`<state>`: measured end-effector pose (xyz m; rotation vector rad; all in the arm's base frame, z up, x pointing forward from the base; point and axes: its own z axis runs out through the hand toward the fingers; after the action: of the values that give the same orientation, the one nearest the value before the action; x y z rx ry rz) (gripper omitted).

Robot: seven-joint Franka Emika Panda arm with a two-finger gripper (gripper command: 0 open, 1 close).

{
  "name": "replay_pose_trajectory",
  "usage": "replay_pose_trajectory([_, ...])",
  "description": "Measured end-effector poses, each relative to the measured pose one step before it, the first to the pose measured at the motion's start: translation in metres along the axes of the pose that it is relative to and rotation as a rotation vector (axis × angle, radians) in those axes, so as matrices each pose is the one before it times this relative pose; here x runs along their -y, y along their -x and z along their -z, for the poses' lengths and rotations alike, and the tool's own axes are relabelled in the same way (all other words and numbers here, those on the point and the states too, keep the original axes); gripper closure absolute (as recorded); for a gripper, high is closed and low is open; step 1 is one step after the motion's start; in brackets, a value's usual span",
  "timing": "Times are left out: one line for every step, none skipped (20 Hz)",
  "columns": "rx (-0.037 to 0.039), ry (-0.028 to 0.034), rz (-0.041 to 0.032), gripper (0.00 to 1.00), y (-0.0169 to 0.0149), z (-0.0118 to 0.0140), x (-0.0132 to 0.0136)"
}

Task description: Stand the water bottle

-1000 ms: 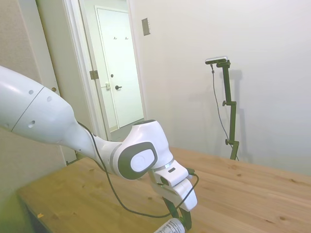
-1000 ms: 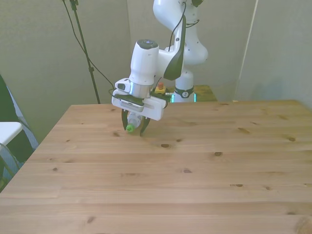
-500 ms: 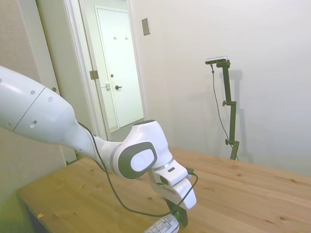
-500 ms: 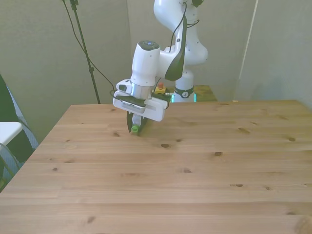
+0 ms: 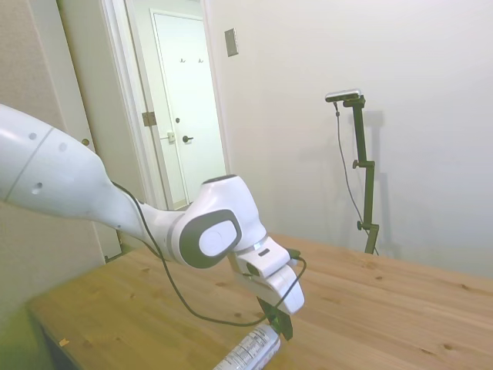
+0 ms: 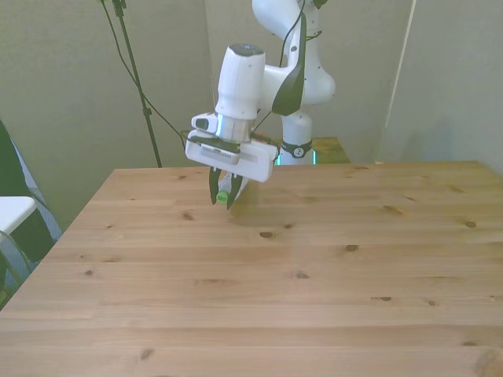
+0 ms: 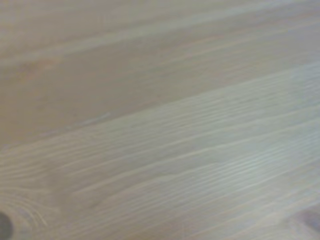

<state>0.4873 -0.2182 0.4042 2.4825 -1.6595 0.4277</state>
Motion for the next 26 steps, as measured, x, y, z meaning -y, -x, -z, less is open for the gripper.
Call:
replay_pose_trajectory([-0.01900, -0.01632, -0.02125, 1.00, -0.00147, 0.01469, 0.00028])
replay_pose_trajectory([-0.01692, -0.01345, -0.01965, 1.00, -0.00014, 0.01394, 0.00104])
replay_pose_trajectory([-0.01954, -0.01304, -0.01957, 1.00, 0.00090, 0.01265, 0.00233])
replay_pose_trajectory([-0.01814, -0.01061, -0.01708, 1.00, 0.00195, 0.01079, 0.00295])
replay_pose_trajectory([-0.01735, -0.00847, -0.01491, 1.00, 0.00287, 0.00933, 0.00378])
replay_pose_trajectory([-0.01982, -0.00652, -0.01826, 1.00, 0.00286, 0.00807, 0.00426])
replay_pose_trajectory([-0.01280, -0.00653, -0.01914, 1.00, 0.00290, 0.00710, 0.00454])
replay_pose_trajectory([-0.01501, -0.00739, -0.01671, 1.00, 0.00245, 0.00790, 0.00599])
replay_pose_trajectory([-0.01134, -0.00619, -0.01437, 1.00, 0.00212, 0.00724, 0.00663])
replay_pose_trajectory([-0.00873, -0.00436, -0.01358, 1.00, 0.00108, 0.00648, 0.00611])
replay_pose_trajectory([-0.00961, -0.00395, -0.01361, 1.00, 0.00086, 0.00625, 0.00614])
replay_pose_trajectory([-0.01437, -0.00319, -0.01241, 1.00, -0.00038, 0.00594, 0.00597])
replay_pose_trajectory([-0.01587, -0.00434, -0.01603, 1.00, -0.00044, 0.00593, 0.00636])
replay_pose_trajectory([-0.01660, -0.00363, -0.01699, 1.00, -0.00040, 0.00534, 0.00736])
replay_pose_trajectory([-0.01597, -0.00236, -0.01616, 1.00, 0.00011, 0.00405, 0.00761])
replay_pose_trajectory([-0.01575, -0.00387, -0.01697, 1.00, 0.00097, 0.00293, 0.00846])
replay_pose_trajectory([-0.02082, -0.00211, -0.01699, 1.00, 0.00131, 0.00120, 0.00844])
replay_pose_trajectory([-0.02261, -0.00244, -0.02111, 1.00, 0.00163, -0.00038, 0.00921])
replay_pose_trajectory([-0.01620, -0.00331, -0.02153, 1.00, 0.00257, -0.00198, 0.00933])
replay_pose_trajectory([-0.01192, -0.00281, -0.02272, 1.00, 0.00329, -0.00298, 0.00930])
replay_pose_trajectory([-0.00646, -0.00408, -0.02477, 1.00, 0.00356, -0.00313, 0.00968])
replay_pose_trajectory([-0.00981, -0.00697, -0.02058, 1.00, 0.00354, -0.00235, 0.00978])
replay_pose_trajectory([-0.01260, -0.00801, -0.01764, 1.00, 0.00387, -0.00125, 0.00948])
replay_pose_trajectory([-0.01661, -0.01108, -0.01489, 1.00, 0.00475, -0.00011, 0.00991])
replay_pose_trajectory([-0.01641, -0.01233, -0.01423, 1.00, 0.00515, 0.00056, 0.00935])
replay_pose_trajectory([-0.02078, -0.01500, -0.01226, 1.00, 0.00668, 0.00202, 0.00981])
